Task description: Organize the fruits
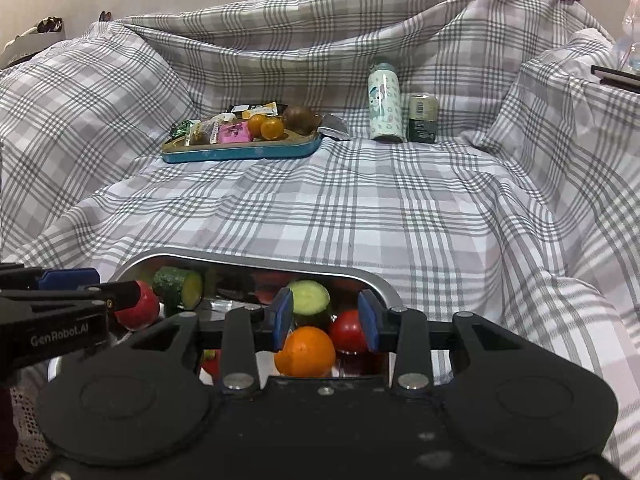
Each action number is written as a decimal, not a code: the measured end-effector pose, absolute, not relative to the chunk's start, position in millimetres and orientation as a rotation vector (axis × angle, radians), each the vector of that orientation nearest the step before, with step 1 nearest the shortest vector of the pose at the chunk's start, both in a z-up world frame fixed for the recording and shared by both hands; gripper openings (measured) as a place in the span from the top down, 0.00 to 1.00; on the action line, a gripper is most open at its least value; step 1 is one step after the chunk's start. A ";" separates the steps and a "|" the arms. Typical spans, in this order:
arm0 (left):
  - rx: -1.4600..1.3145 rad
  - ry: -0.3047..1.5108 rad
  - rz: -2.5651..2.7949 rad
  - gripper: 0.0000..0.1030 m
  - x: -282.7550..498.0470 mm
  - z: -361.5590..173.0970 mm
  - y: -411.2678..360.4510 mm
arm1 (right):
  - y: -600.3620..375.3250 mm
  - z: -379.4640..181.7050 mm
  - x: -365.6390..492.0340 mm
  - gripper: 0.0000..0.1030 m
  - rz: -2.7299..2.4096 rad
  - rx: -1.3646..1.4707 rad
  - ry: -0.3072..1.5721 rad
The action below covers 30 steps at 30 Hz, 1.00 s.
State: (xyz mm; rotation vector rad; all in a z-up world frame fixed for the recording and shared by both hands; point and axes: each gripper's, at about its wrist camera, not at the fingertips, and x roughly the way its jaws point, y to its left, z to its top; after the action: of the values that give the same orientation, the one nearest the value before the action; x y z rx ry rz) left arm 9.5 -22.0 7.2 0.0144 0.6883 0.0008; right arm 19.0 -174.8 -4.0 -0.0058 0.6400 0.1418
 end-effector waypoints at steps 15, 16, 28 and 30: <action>-0.011 0.684 0.024 0.52 1.9 4.1 -19.7 | -174.2 -6.1 7.3 0.63 0.127 -0.004 0.639; -0.012 0.685 0.026 0.52 2.9 4.1 -19.6 | -174.5 -6.2 7.7 0.63 0.127 -0.003 0.640; -0.009 0.678 0.032 0.52 2.9 4.4 -20.1 | -174.6 -6.6 7.9 0.63 0.128 -0.010 0.635; -0.006 0.678 0.031 0.52 3.0 4.2 -20.6 | -174.8 -6.5 7.8 0.63 0.127 -0.008 0.635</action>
State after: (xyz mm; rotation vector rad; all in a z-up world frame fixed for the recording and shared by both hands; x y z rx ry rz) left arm 3.0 -20.6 4.2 -0.0057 0.6782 0.0310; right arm 7.8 -174.8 -6.5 -0.0085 0.6347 0.1272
